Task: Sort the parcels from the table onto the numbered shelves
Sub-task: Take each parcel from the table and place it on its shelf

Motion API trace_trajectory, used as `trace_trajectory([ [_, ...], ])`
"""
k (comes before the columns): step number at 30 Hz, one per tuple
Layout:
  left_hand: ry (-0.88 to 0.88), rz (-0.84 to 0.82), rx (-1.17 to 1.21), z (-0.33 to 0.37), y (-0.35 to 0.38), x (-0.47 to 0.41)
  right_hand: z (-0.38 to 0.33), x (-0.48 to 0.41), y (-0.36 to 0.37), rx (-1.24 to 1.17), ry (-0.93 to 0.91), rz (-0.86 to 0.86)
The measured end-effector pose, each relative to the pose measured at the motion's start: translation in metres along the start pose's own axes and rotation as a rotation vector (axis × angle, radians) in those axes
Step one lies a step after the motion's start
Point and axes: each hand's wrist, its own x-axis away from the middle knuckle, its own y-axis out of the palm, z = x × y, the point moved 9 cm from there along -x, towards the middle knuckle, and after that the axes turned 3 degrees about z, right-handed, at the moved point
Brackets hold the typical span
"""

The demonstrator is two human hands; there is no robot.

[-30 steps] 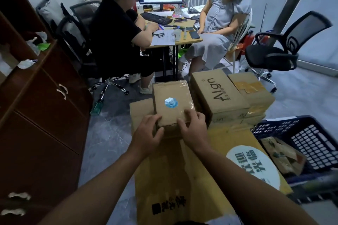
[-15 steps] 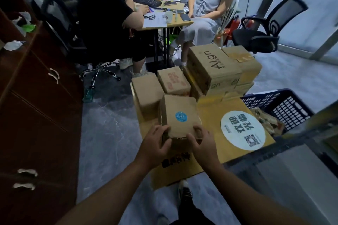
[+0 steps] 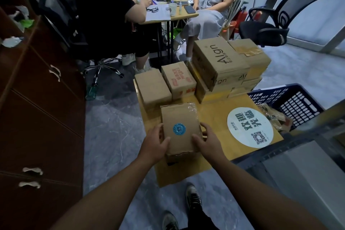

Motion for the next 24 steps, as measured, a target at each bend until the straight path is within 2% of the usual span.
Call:
trace_trajectory([
  [5,-0.058,-0.032,0.014,-0.001,0.011,-0.009,0.004,-0.021,0.008,-0.005,0.157,-0.083],
  [8,-0.098,-0.012,0.039,-0.002,0.013,-0.014,0.004,-0.027,0.01,-0.003,0.177,-0.111],
  [18,-0.045,0.115,0.127,0.011,-0.007,-0.023,-0.018,-0.027,-0.007,-0.28,0.07,-0.145],
  [21,-0.016,0.182,0.206,0.02,-0.017,-0.025,-0.037,-0.025,-0.014,-0.339,-0.006,-0.159],
  [24,0.021,0.174,0.294,0.031,-0.02,-0.025,-0.055,-0.025,-0.024,-0.36,-0.076,-0.146],
])
